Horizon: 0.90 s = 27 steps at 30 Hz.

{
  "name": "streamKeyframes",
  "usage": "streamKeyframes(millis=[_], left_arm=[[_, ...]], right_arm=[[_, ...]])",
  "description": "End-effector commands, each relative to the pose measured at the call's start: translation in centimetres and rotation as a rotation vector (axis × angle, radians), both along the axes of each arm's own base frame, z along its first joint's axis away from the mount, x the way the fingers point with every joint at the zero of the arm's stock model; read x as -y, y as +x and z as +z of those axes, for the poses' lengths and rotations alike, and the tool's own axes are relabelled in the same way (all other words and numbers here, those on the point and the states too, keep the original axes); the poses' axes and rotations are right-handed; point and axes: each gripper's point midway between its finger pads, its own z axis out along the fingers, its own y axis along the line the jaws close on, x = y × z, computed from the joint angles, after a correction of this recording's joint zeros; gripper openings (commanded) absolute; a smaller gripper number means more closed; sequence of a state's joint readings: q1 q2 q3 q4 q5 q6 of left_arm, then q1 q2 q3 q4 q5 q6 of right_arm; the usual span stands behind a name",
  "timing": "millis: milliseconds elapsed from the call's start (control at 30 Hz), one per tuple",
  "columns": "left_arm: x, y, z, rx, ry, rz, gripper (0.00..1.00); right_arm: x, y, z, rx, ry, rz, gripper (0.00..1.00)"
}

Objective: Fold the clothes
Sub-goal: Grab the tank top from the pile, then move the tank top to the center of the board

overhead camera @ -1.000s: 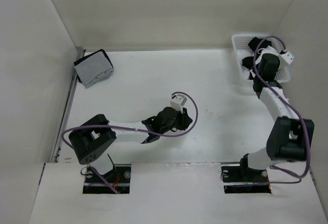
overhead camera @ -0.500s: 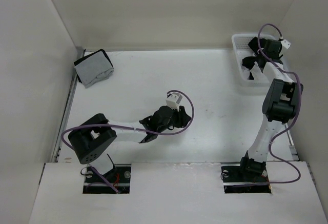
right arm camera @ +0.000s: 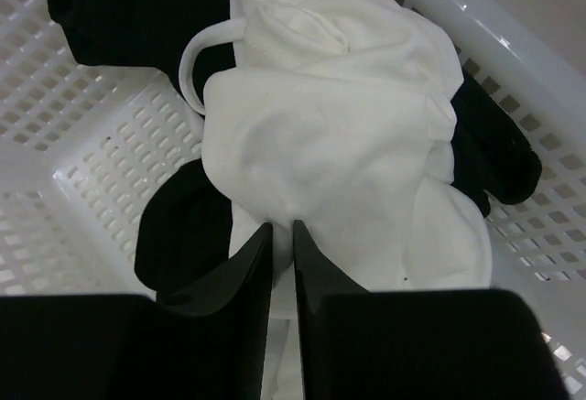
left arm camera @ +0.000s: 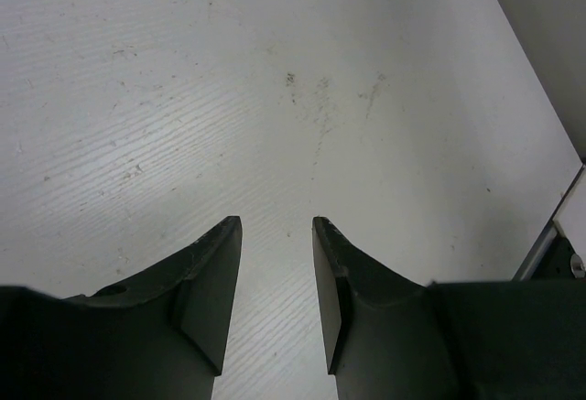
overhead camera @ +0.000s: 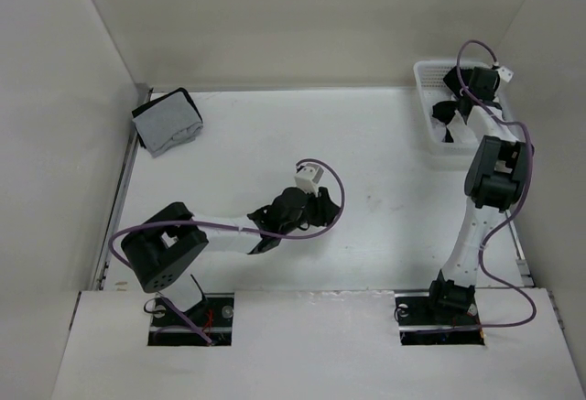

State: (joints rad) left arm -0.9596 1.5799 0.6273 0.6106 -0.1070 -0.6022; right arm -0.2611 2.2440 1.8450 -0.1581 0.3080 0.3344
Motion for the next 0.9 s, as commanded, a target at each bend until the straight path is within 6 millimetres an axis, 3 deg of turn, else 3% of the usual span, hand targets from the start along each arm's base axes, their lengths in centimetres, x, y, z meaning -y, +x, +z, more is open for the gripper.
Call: streamKeyframes(millis=[0, 67, 100, 133, 200, 233, 267, 300, 433, 467, 500, 533, 600, 633, 700, 767, 800, 867], left_arm=[[0.6, 0.4, 1.8, 0.03, -0.069, -0.005, 0.36], [0.7, 0.4, 1.8, 0.028, -0.07, -0.006, 0.36], [0.7, 0.4, 1.8, 0.028, -0.072, -0.005, 0.36], [0.7, 0.4, 1.9, 0.029, -0.073, -0.005, 0.36], [0.7, 0.4, 1.9, 0.027, -0.075, -0.008, 0.36], [0.7, 0.3, 1.9, 0.023, -0.078, -0.008, 0.36], [0.7, 0.3, 2.0, 0.024, -0.081, -0.007, 0.36], [0.6, 0.2, 2.1, 0.026, -0.084, -0.007, 0.36], [-0.2, 0.8, 2.3, 0.034, -0.092, 0.023, 0.35], [-0.8, 1.3, 2.5, 0.034, -0.099, 0.051, 0.35], [-1.4, 1.7, 2.4, 0.032, -0.1, 0.074, 0.35], [-2.4, 2.4, 2.6, 0.027, -0.109, 0.114, 0.35], [-4.5, 3.5, 3.1, 0.021, -0.13, 0.186, 0.34], [-6.6, 4.4, 3.6, 0.015, -0.156, 0.26, 0.34], [-9.3, 5.4, 4.3, 0.011, -0.192, 0.345, 0.34], [-11.9, 6.1, 5.4, 0.015, -0.239, 0.424, 0.35], [-14.5, 6.7, 6.3, 0.022, -0.283, 0.493, 0.35], [-16.6, 7.0, 6.9, 0.031, -0.318, 0.549, 0.35]], right_arm=[[0.7, 0.3, 5.1, 0.101, -0.056, -0.029, 0.0], [-0.2, -0.4, 8.9, 0.203, -0.091, -0.033, 0.0], [-0.4, -0.7, 9.6, 0.22, -0.098, -0.032, 0.0], [-1.6, -1.6, 12.8, 0.296, -0.119, -0.019, 0.0], [-3.3, -3.2, 16.6, 0.379, -0.139, -0.003, 0.0], [-5.7, -5.0, 20.4, 0.46, -0.149, 0.028, 0.0], [-6.6, -5.9, 21.8, 0.493, -0.143, 0.04, 0.0], [-8.7, -7.9, 24.5, 0.559, -0.133, 0.07, 0.0], [-15.2, -13.9, 30.8, 0.729, -0.085, 0.182, 0.0], [-18.2, -16.7, 33.1, 0.794, -0.06, 0.249, 0.0], [-18.8, -17.4, 33.7, 0.809, -0.055, 0.261, 0.0], [-22.2, -20.8, 36.3, 0.884, -0.022, 0.35, 0.0], [-25.5, -24.0, 38.7, 0.942, 0.018, 0.451, 0.0], [-28.0, -26.9, 40.9, 0.989, 0.061, 0.541, 0.0], [-31.0, -30.3, 43.3, 1.037, 0.117, 0.66, 0.01], [-33.3, -32.6, 44.2, 1.059, 0.17, 0.756, 0.01], [-34.9, -33.4, 43.8, 1.051, 0.213, 0.809, 0.02], [-37.0, -33.2, 41.3, 0.999, 0.254, 0.863, 0.02]])
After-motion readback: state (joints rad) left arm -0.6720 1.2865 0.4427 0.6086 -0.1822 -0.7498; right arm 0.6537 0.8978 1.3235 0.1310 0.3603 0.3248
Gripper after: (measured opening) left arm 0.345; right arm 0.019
